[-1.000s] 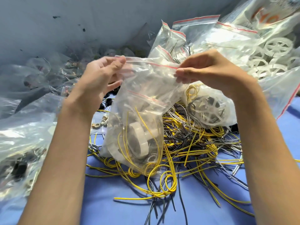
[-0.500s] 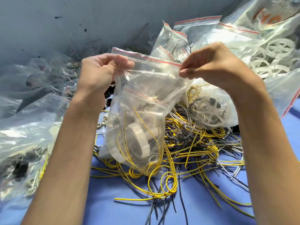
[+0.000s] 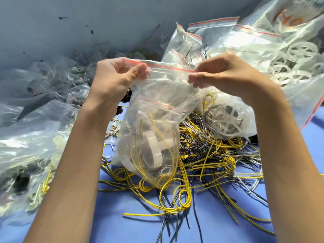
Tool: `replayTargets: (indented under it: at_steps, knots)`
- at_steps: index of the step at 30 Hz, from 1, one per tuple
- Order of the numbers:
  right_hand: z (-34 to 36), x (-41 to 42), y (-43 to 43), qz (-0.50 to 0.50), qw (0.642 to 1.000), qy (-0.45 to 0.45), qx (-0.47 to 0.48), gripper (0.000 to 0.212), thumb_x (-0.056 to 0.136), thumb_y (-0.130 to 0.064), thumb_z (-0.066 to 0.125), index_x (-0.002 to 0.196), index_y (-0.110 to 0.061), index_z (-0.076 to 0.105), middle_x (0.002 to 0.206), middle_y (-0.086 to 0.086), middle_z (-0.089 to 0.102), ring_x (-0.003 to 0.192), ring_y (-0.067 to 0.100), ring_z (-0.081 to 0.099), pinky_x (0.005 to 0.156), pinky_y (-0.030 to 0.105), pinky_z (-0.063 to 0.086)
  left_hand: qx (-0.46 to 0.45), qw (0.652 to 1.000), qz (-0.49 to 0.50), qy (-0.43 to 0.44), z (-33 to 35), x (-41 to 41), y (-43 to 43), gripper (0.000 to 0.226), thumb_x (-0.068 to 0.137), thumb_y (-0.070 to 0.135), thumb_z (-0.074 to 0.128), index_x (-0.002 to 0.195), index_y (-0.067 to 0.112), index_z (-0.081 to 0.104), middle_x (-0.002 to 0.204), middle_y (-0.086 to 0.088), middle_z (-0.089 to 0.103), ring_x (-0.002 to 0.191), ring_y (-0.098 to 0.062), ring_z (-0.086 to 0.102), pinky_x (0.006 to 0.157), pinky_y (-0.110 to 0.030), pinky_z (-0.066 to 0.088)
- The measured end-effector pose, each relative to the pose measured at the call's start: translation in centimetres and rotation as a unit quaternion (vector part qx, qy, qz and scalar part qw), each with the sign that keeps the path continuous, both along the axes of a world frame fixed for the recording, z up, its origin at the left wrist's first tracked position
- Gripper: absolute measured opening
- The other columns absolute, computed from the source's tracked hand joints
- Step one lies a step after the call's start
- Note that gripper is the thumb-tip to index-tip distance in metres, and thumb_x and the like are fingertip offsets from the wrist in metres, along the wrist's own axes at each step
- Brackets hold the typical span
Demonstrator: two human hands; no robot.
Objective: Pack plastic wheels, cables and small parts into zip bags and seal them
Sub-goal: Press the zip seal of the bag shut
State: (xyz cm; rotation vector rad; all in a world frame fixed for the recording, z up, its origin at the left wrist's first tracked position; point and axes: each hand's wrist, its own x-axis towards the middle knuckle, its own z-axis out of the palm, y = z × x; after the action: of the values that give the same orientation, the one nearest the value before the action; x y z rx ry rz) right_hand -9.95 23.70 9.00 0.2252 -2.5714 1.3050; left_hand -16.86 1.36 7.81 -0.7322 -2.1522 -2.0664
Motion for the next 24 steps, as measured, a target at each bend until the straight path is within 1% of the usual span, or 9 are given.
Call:
replayTargets:
  at_steps: [2,5,8,11,14,17,21,23,24]
  knots:
    - [-0.12,-0.16,0.04,0.0,1.0,0.01,-0.013,0.009,0.085,-0.026,0.068,0.083,-0.018,0.073,0.071,-0.005,0.07,0.069,0.004,0.06,0.073,0.021,0.048,0.0,1.0,0.003,0.01,0.0,-0.04,-0.12,0.006,0.082,0.012,0.068,0.086,0.009,0.064,0.063,0.011,0.07,0.061,0.0,0.064,0.059,-0.01,0.045]
    - [-0.16,-0.13,0.19,0.003,1.0,0.023,-0.008,0.004,0.083,-0.019,0.071,0.085,-0.016,0.073,0.07,-0.002,0.069,0.065,0.004,0.059,0.067,0.016,0.047,-0.008,1.0,0.008,0.013,0.08,-0.07,-0.22,0.01,0.079,0.006,0.07,0.084,0.011,0.063,0.061,0.011,0.069,0.059,0.0,0.064,0.056,-0.008,0.043]
    - [-0.26,-0.03,0.23,0.006,0.999,0.035,0.022,0.003,0.083,-0.016,0.071,0.086,-0.016,0.071,0.071,-0.003,0.068,0.064,0.002,0.059,0.067,0.017,0.047,-0.025,0.999,0.015,0.019,0.09,-0.14,-0.22,0.015,0.075,0.004,0.074,0.081,0.014,0.064,0.064,0.011,0.069,0.064,-0.003,0.065,0.063,-0.013,0.048]
    - [-0.21,-0.13,0.1,0.009,0.996,0.052,0.066,0.005,0.083,-0.014,0.071,0.085,-0.019,0.07,0.073,-0.001,0.068,0.071,0.009,0.058,0.07,0.027,0.045,-0.042,0.998,0.021,0.028,0.03,-0.18,-0.14,0.017,0.074,0.005,0.077,0.079,0.017,0.065,0.064,0.013,0.07,0.065,0.0,0.065,0.066,-0.014,0.048]
    - [-0.25,-0.29,0.15,0.022,0.997,0.043,0.052,0.007,0.082,-0.014,0.071,0.084,-0.02,0.07,0.071,-0.003,0.067,0.068,0.004,0.057,0.067,0.019,0.044,-0.051,0.998,0.03,0.027,-0.07,-0.23,-0.15,0.019,0.074,0.004,0.076,0.078,0.018,0.065,0.062,0.016,0.069,0.062,0.004,0.064,0.064,-0.011,0.047]
    - [-0.66,-0.45,0.14,0.028,0.998,0.023,0.044,0.003,0.085,-0.018,0.069,0.086,-0.018,0.072,0.069,-0.009,0.068,0.063,-0.002,0.058,0.064,0.011,0.044,-0.067,0.997,0.019,0.016,-0.19,-0.22,-0.28,0.018,0.074,0.004,0.076,0.082,0.016,0.066,0.067,0.013,0.071,0.066,0.002,0.065,0.068,-0.013,0.049]
    - [-0.92,-0.69,-0.18,0.024,0.999,0.027,0.039,0.006,0.085,-0.018,0.069,0.084,-0.023,0.071,0.068,-0.011,0.069,0.064,-0.002,0.061,0.066,0.011,0.048,-0.088,0.996,0.015,-0.004,-0.32,-0.17,-0.42,0.016,0.073,0.012,0.078,0.085,0.017,0.068,0.083,-0.001,0.071,0.072,-0.01,0.065,0.078,-0.028,0.049]
    - [-0.82,-0.68,-0.43,0.023,0.997,0.038,0.056,0.008,0.085,-0.015,0.069,0.084,-0.023,0.07,0.071,-0.005,0.071,0.064,0.0,0.061,0.066,0.012,0.047,-0.096,0.995,0.024,-0.003,-0.35,-0.19,-0.36,0.016,0.073,0.012,0.078,0.084,0.018,0.068,0.08,0.002,0.072,0.071,-0.011,0.065,0.076,-0.027,0.049]
    - [-0.74,-0.64,-0.57,0.019,0.995,0.048,0.08,0.008,0.085,-0.014,0.069,0.085,-0.022,0.07,0.074,0.0,0.071,0.065,0.002,0.061,0.066,0.015,0.047,-0.099,0.995,0.029,0.0,-0.4,-0.23,-0.24,0.016,0.073,0.011,0.079,0.083,0.018,0.068,0.075,0.006,0.072,0.068,-0.007,0.065,0.072,-0.023,0.05]
